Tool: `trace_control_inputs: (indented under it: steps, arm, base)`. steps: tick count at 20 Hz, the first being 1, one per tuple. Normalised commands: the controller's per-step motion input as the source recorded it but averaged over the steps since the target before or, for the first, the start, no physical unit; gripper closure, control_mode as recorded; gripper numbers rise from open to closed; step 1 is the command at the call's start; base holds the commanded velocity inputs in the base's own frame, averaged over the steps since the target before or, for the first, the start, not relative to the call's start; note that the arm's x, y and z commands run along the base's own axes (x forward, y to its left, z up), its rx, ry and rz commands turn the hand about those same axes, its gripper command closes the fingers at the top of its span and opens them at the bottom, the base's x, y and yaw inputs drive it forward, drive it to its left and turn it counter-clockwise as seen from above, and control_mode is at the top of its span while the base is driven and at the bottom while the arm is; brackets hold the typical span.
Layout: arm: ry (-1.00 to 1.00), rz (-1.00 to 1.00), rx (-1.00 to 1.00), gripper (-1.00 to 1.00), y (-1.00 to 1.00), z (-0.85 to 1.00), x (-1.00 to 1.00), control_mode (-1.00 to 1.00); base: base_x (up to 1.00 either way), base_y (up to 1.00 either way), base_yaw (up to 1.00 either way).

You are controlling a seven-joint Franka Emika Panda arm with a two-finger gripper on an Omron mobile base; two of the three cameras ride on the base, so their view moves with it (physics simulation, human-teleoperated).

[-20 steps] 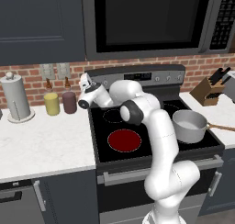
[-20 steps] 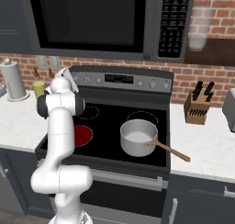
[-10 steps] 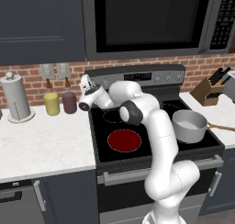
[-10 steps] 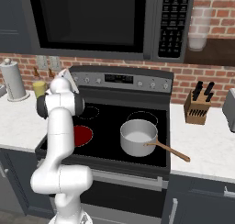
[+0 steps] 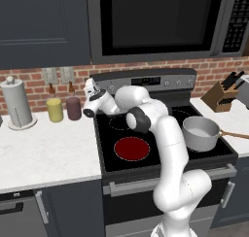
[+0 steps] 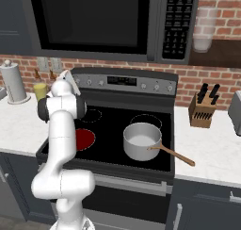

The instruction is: Turn off the front left burner of the stove.

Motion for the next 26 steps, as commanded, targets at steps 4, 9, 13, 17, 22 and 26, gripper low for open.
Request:
trace_control_inputs:
  steps: [4, 9, 13, 17, 22, 26]
  arm:
    - [0.0, 0.0, 0.0, 1.0, 0.0, -0.01, 0.31, -1.0]
    - [0.0, 0.0, 0.0, 1.0, 0.0, -0.03, 0.26, -1.0]
    - [-0.05, 0.0, -0.01, 1.0, 0.0, -0.11, 0.05, -1.0]
    - [-0.12, 0.0, -0.03, 1.0, 0.0, -0.19, -0.01, -1.0]
    - [-0.16, 0.0, -0.04, 1.0, 0.0, -0.23, -0.06, -1.0]
    - [-0.05, 0.0, 0.0, 1.0, -0.01, -0.07, 0.0, -1.0]
  base:
    - [0.0, 0.0, 0.0]
    - [0.0, 0.0, 0.0]
    - [0.0, 0.0, 0.0]
    - [0.0, 0.0, 0.0]
    - [0.0, 0.0, 0.0]
    - [0.0, 0.0, 0.0]
